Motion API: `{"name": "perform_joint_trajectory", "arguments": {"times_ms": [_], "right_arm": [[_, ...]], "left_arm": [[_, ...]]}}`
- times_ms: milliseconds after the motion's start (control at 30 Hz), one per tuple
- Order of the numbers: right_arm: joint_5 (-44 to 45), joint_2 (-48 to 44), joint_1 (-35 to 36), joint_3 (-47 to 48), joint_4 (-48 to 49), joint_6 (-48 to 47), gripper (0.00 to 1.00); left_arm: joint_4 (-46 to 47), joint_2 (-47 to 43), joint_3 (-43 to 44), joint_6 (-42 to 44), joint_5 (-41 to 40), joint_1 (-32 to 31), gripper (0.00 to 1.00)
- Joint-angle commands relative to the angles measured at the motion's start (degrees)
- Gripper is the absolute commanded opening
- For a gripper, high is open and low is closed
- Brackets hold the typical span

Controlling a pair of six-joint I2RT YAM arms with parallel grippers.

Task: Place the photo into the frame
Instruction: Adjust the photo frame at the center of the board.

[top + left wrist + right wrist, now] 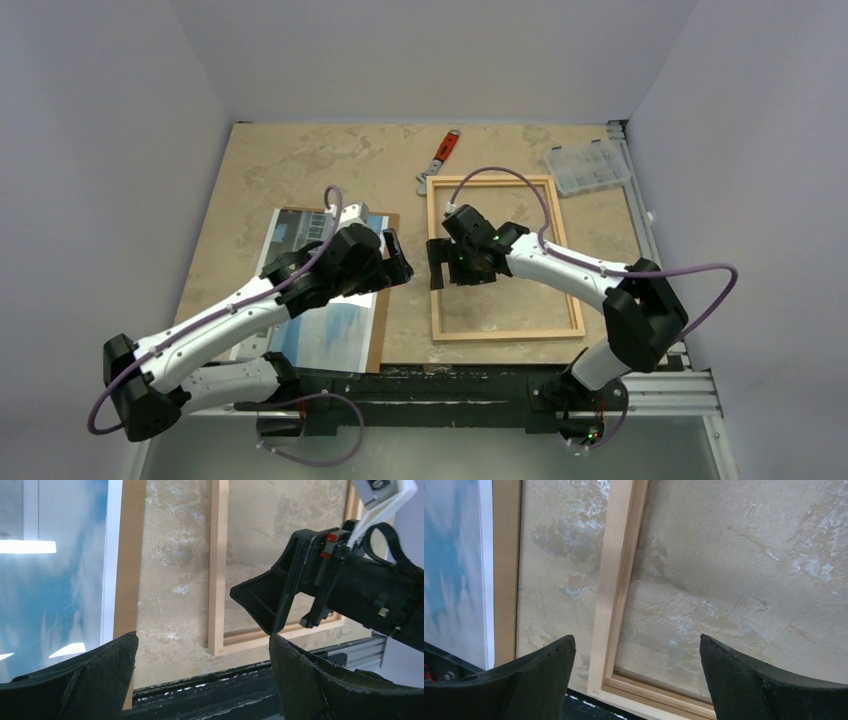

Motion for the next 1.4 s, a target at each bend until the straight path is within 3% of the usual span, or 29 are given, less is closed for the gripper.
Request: {"name": "perform_joint_trajectory", "arguments": {"times_ms": [0,300,600,900,1067,1167,1367], "right_arm": [[5.87,-3.32,-0.11,1.07,-3.19,0.7,0.93],[-5.39,-18.99,-13.64,-11.38,-0.66,1.33,0.94],[-7.72,-31.24,-21.75,-7.36,-7.08,1.18,0.96],[-8.82,-32.12,-22.35,-2.21,-10.06,0.59,0.97],[-9.35,-32.34,-22.4,-1.95,-10.11,0.72,0.97],[-9.81,-32.39,-22.42,-1.31,-10.26,0.64,0.97],[-11.17,-32.06,-22.44,1.04,-10.82,0.61,0.97]], "left_arm": [[-1.19,7.37,4.17,2.09,2.21,0.12,0.99],[0.79,31.94,14.52,2.61,6.54,-3.16,0.93],[5.05,44.42,17.74,1.74,8.54,-5.06,0.82],[8.91,49.97,16.31,1.69,11.23,-5.31,0.55],[8.37,49.2,15.97,1.93,11.16,-5.7,0.16],[7.89,47.36,15.37,2.0,11.09,-6.05,0.0],[8.6,42.27,13.74,1.24,12.21,-7.78,0.0]]}}
